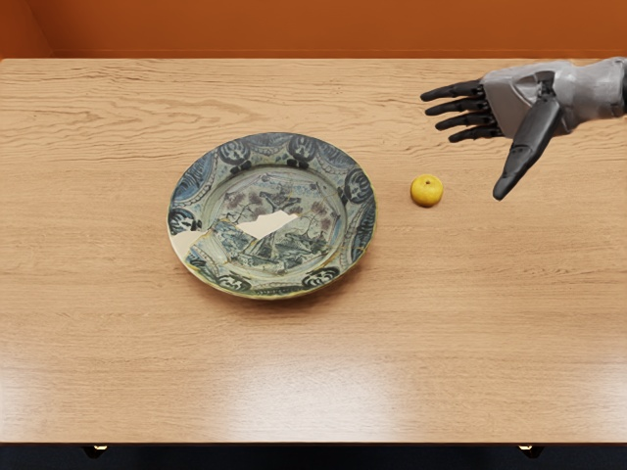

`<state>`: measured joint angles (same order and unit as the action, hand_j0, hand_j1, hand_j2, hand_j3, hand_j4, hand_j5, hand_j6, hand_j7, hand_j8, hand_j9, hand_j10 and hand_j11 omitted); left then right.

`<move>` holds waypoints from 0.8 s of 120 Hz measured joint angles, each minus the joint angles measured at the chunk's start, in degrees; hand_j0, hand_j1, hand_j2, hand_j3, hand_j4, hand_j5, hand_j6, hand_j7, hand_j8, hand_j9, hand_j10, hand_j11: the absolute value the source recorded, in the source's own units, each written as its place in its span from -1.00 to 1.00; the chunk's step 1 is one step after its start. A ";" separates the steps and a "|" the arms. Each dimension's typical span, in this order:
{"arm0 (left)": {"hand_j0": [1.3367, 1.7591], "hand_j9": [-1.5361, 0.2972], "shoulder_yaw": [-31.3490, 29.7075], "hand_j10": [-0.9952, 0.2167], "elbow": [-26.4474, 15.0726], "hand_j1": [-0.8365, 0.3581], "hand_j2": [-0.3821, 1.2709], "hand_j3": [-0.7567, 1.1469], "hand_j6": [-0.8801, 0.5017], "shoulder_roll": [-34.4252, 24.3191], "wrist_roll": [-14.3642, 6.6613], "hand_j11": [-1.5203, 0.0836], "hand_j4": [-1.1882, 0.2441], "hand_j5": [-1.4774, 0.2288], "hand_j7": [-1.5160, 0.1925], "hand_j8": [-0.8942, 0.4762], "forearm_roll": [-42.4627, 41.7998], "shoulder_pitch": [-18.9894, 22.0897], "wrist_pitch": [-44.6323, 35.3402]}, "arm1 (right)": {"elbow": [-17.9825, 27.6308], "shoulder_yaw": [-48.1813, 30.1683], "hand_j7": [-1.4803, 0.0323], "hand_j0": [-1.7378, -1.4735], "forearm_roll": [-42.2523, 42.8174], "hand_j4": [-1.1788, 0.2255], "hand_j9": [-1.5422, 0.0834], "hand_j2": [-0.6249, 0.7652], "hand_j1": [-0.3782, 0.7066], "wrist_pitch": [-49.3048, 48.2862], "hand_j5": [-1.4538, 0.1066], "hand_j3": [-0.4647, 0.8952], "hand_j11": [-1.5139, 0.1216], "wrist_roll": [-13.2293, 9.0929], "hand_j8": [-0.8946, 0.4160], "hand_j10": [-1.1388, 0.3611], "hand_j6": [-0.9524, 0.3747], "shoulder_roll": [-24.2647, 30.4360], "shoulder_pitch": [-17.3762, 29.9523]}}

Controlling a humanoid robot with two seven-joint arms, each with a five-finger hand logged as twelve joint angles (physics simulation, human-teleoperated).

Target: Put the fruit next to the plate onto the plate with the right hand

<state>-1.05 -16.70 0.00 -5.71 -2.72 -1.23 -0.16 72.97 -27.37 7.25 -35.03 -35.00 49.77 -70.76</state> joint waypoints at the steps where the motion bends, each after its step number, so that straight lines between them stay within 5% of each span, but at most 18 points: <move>1: 0.52 0.68 0.00 0.64 0.01 0.98 -0.54 -0.21 0.27 0.00 0.00 0.90 0.66 0.73 0.77 0.31 0.00 0.00 0.00 | 0.00 0.01 0.96 -0.40 0.10 0.68 0.90 -0.10 -0.95 0.00 0.86 -0.32 0.85 0.00 0.36 0.52 0.43 -0.21 0.00; 21: 0.52 0.68 0.01 0.64 0.00 0.98 -0.54 -0.21 0.27 0.00 0.00 0.90 0.66 0.73 0.77 0.31 0.00 0.00 0.01 | -0.44 0.99 0.96 -0.40 1.38 0.68 0.90 -0.10 -0.95 0.11 0.86 -0.32 0.85 0.00 0.36 0.52 0.43 -3.48 -2.27; 39: 0.52 0.68 0.00 0.64 0.01 0.98 -0.54 -0.21 0.27 0.00 0.00 0.90 0.66 0.73 0.77 0.31 0.00 0.00 0.00 | -1.47 32.18 0.96 -0.40 0.80 0.68 0.90 -0.10 -0.95 16.96 0.86 -0.32 0.85 0.00 0.36 0.52 0.43 -17.17 -27.71; 54: 0.52 0.68 -0.01 0.64 0.01 0.98 -0.54 -0.20 0.27 0.00 0.00 0.90 0.66 0.73 0.77 0.31 0.00 0.00 0.00 | -2.37 48.52 0.96 -0.40 0.25 0.68 0.90 -0.10 -0.95 34.44 0.86 -0.32 0.85 0.00 0.36 0.52 0.43 -26.32 -37.00; 68: 0.52 0.68 -0.01 0.64 0.01 0.98 -0.54 -0.20 0.27 0.00 0.00 0.90 0.66 0.73 0.77 0.31 0.00 0.00 0.00 | -4.69 57.13 0.96 -0.40 0.99 0.68 0.90 -0.10 -0.95 43.83 0.86 -0.32 0.85 0.00 0.36 0.52 0.43 -31.65 -37.36; 96: 0.52 0.68 0.00 0.64 0.00 0.98 -0.54 -0.20 0.27 0.00 0.00 0.90 0.66 0.73 0.77 0.31 0.00 0.00 0.01 | -14.27 62.88 0.96 -0.40 4.28 0.68 0.90 -0.10 -0.95 49.13 0.86 -0.32 0.85 0.00 0.36 0.52 0.43 -38.63 -27.75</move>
<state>-1.06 -16.69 0.00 -5.71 -2.73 -1.23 -0.15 58.70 35.51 11.52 14.09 -35.00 11.14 -98.51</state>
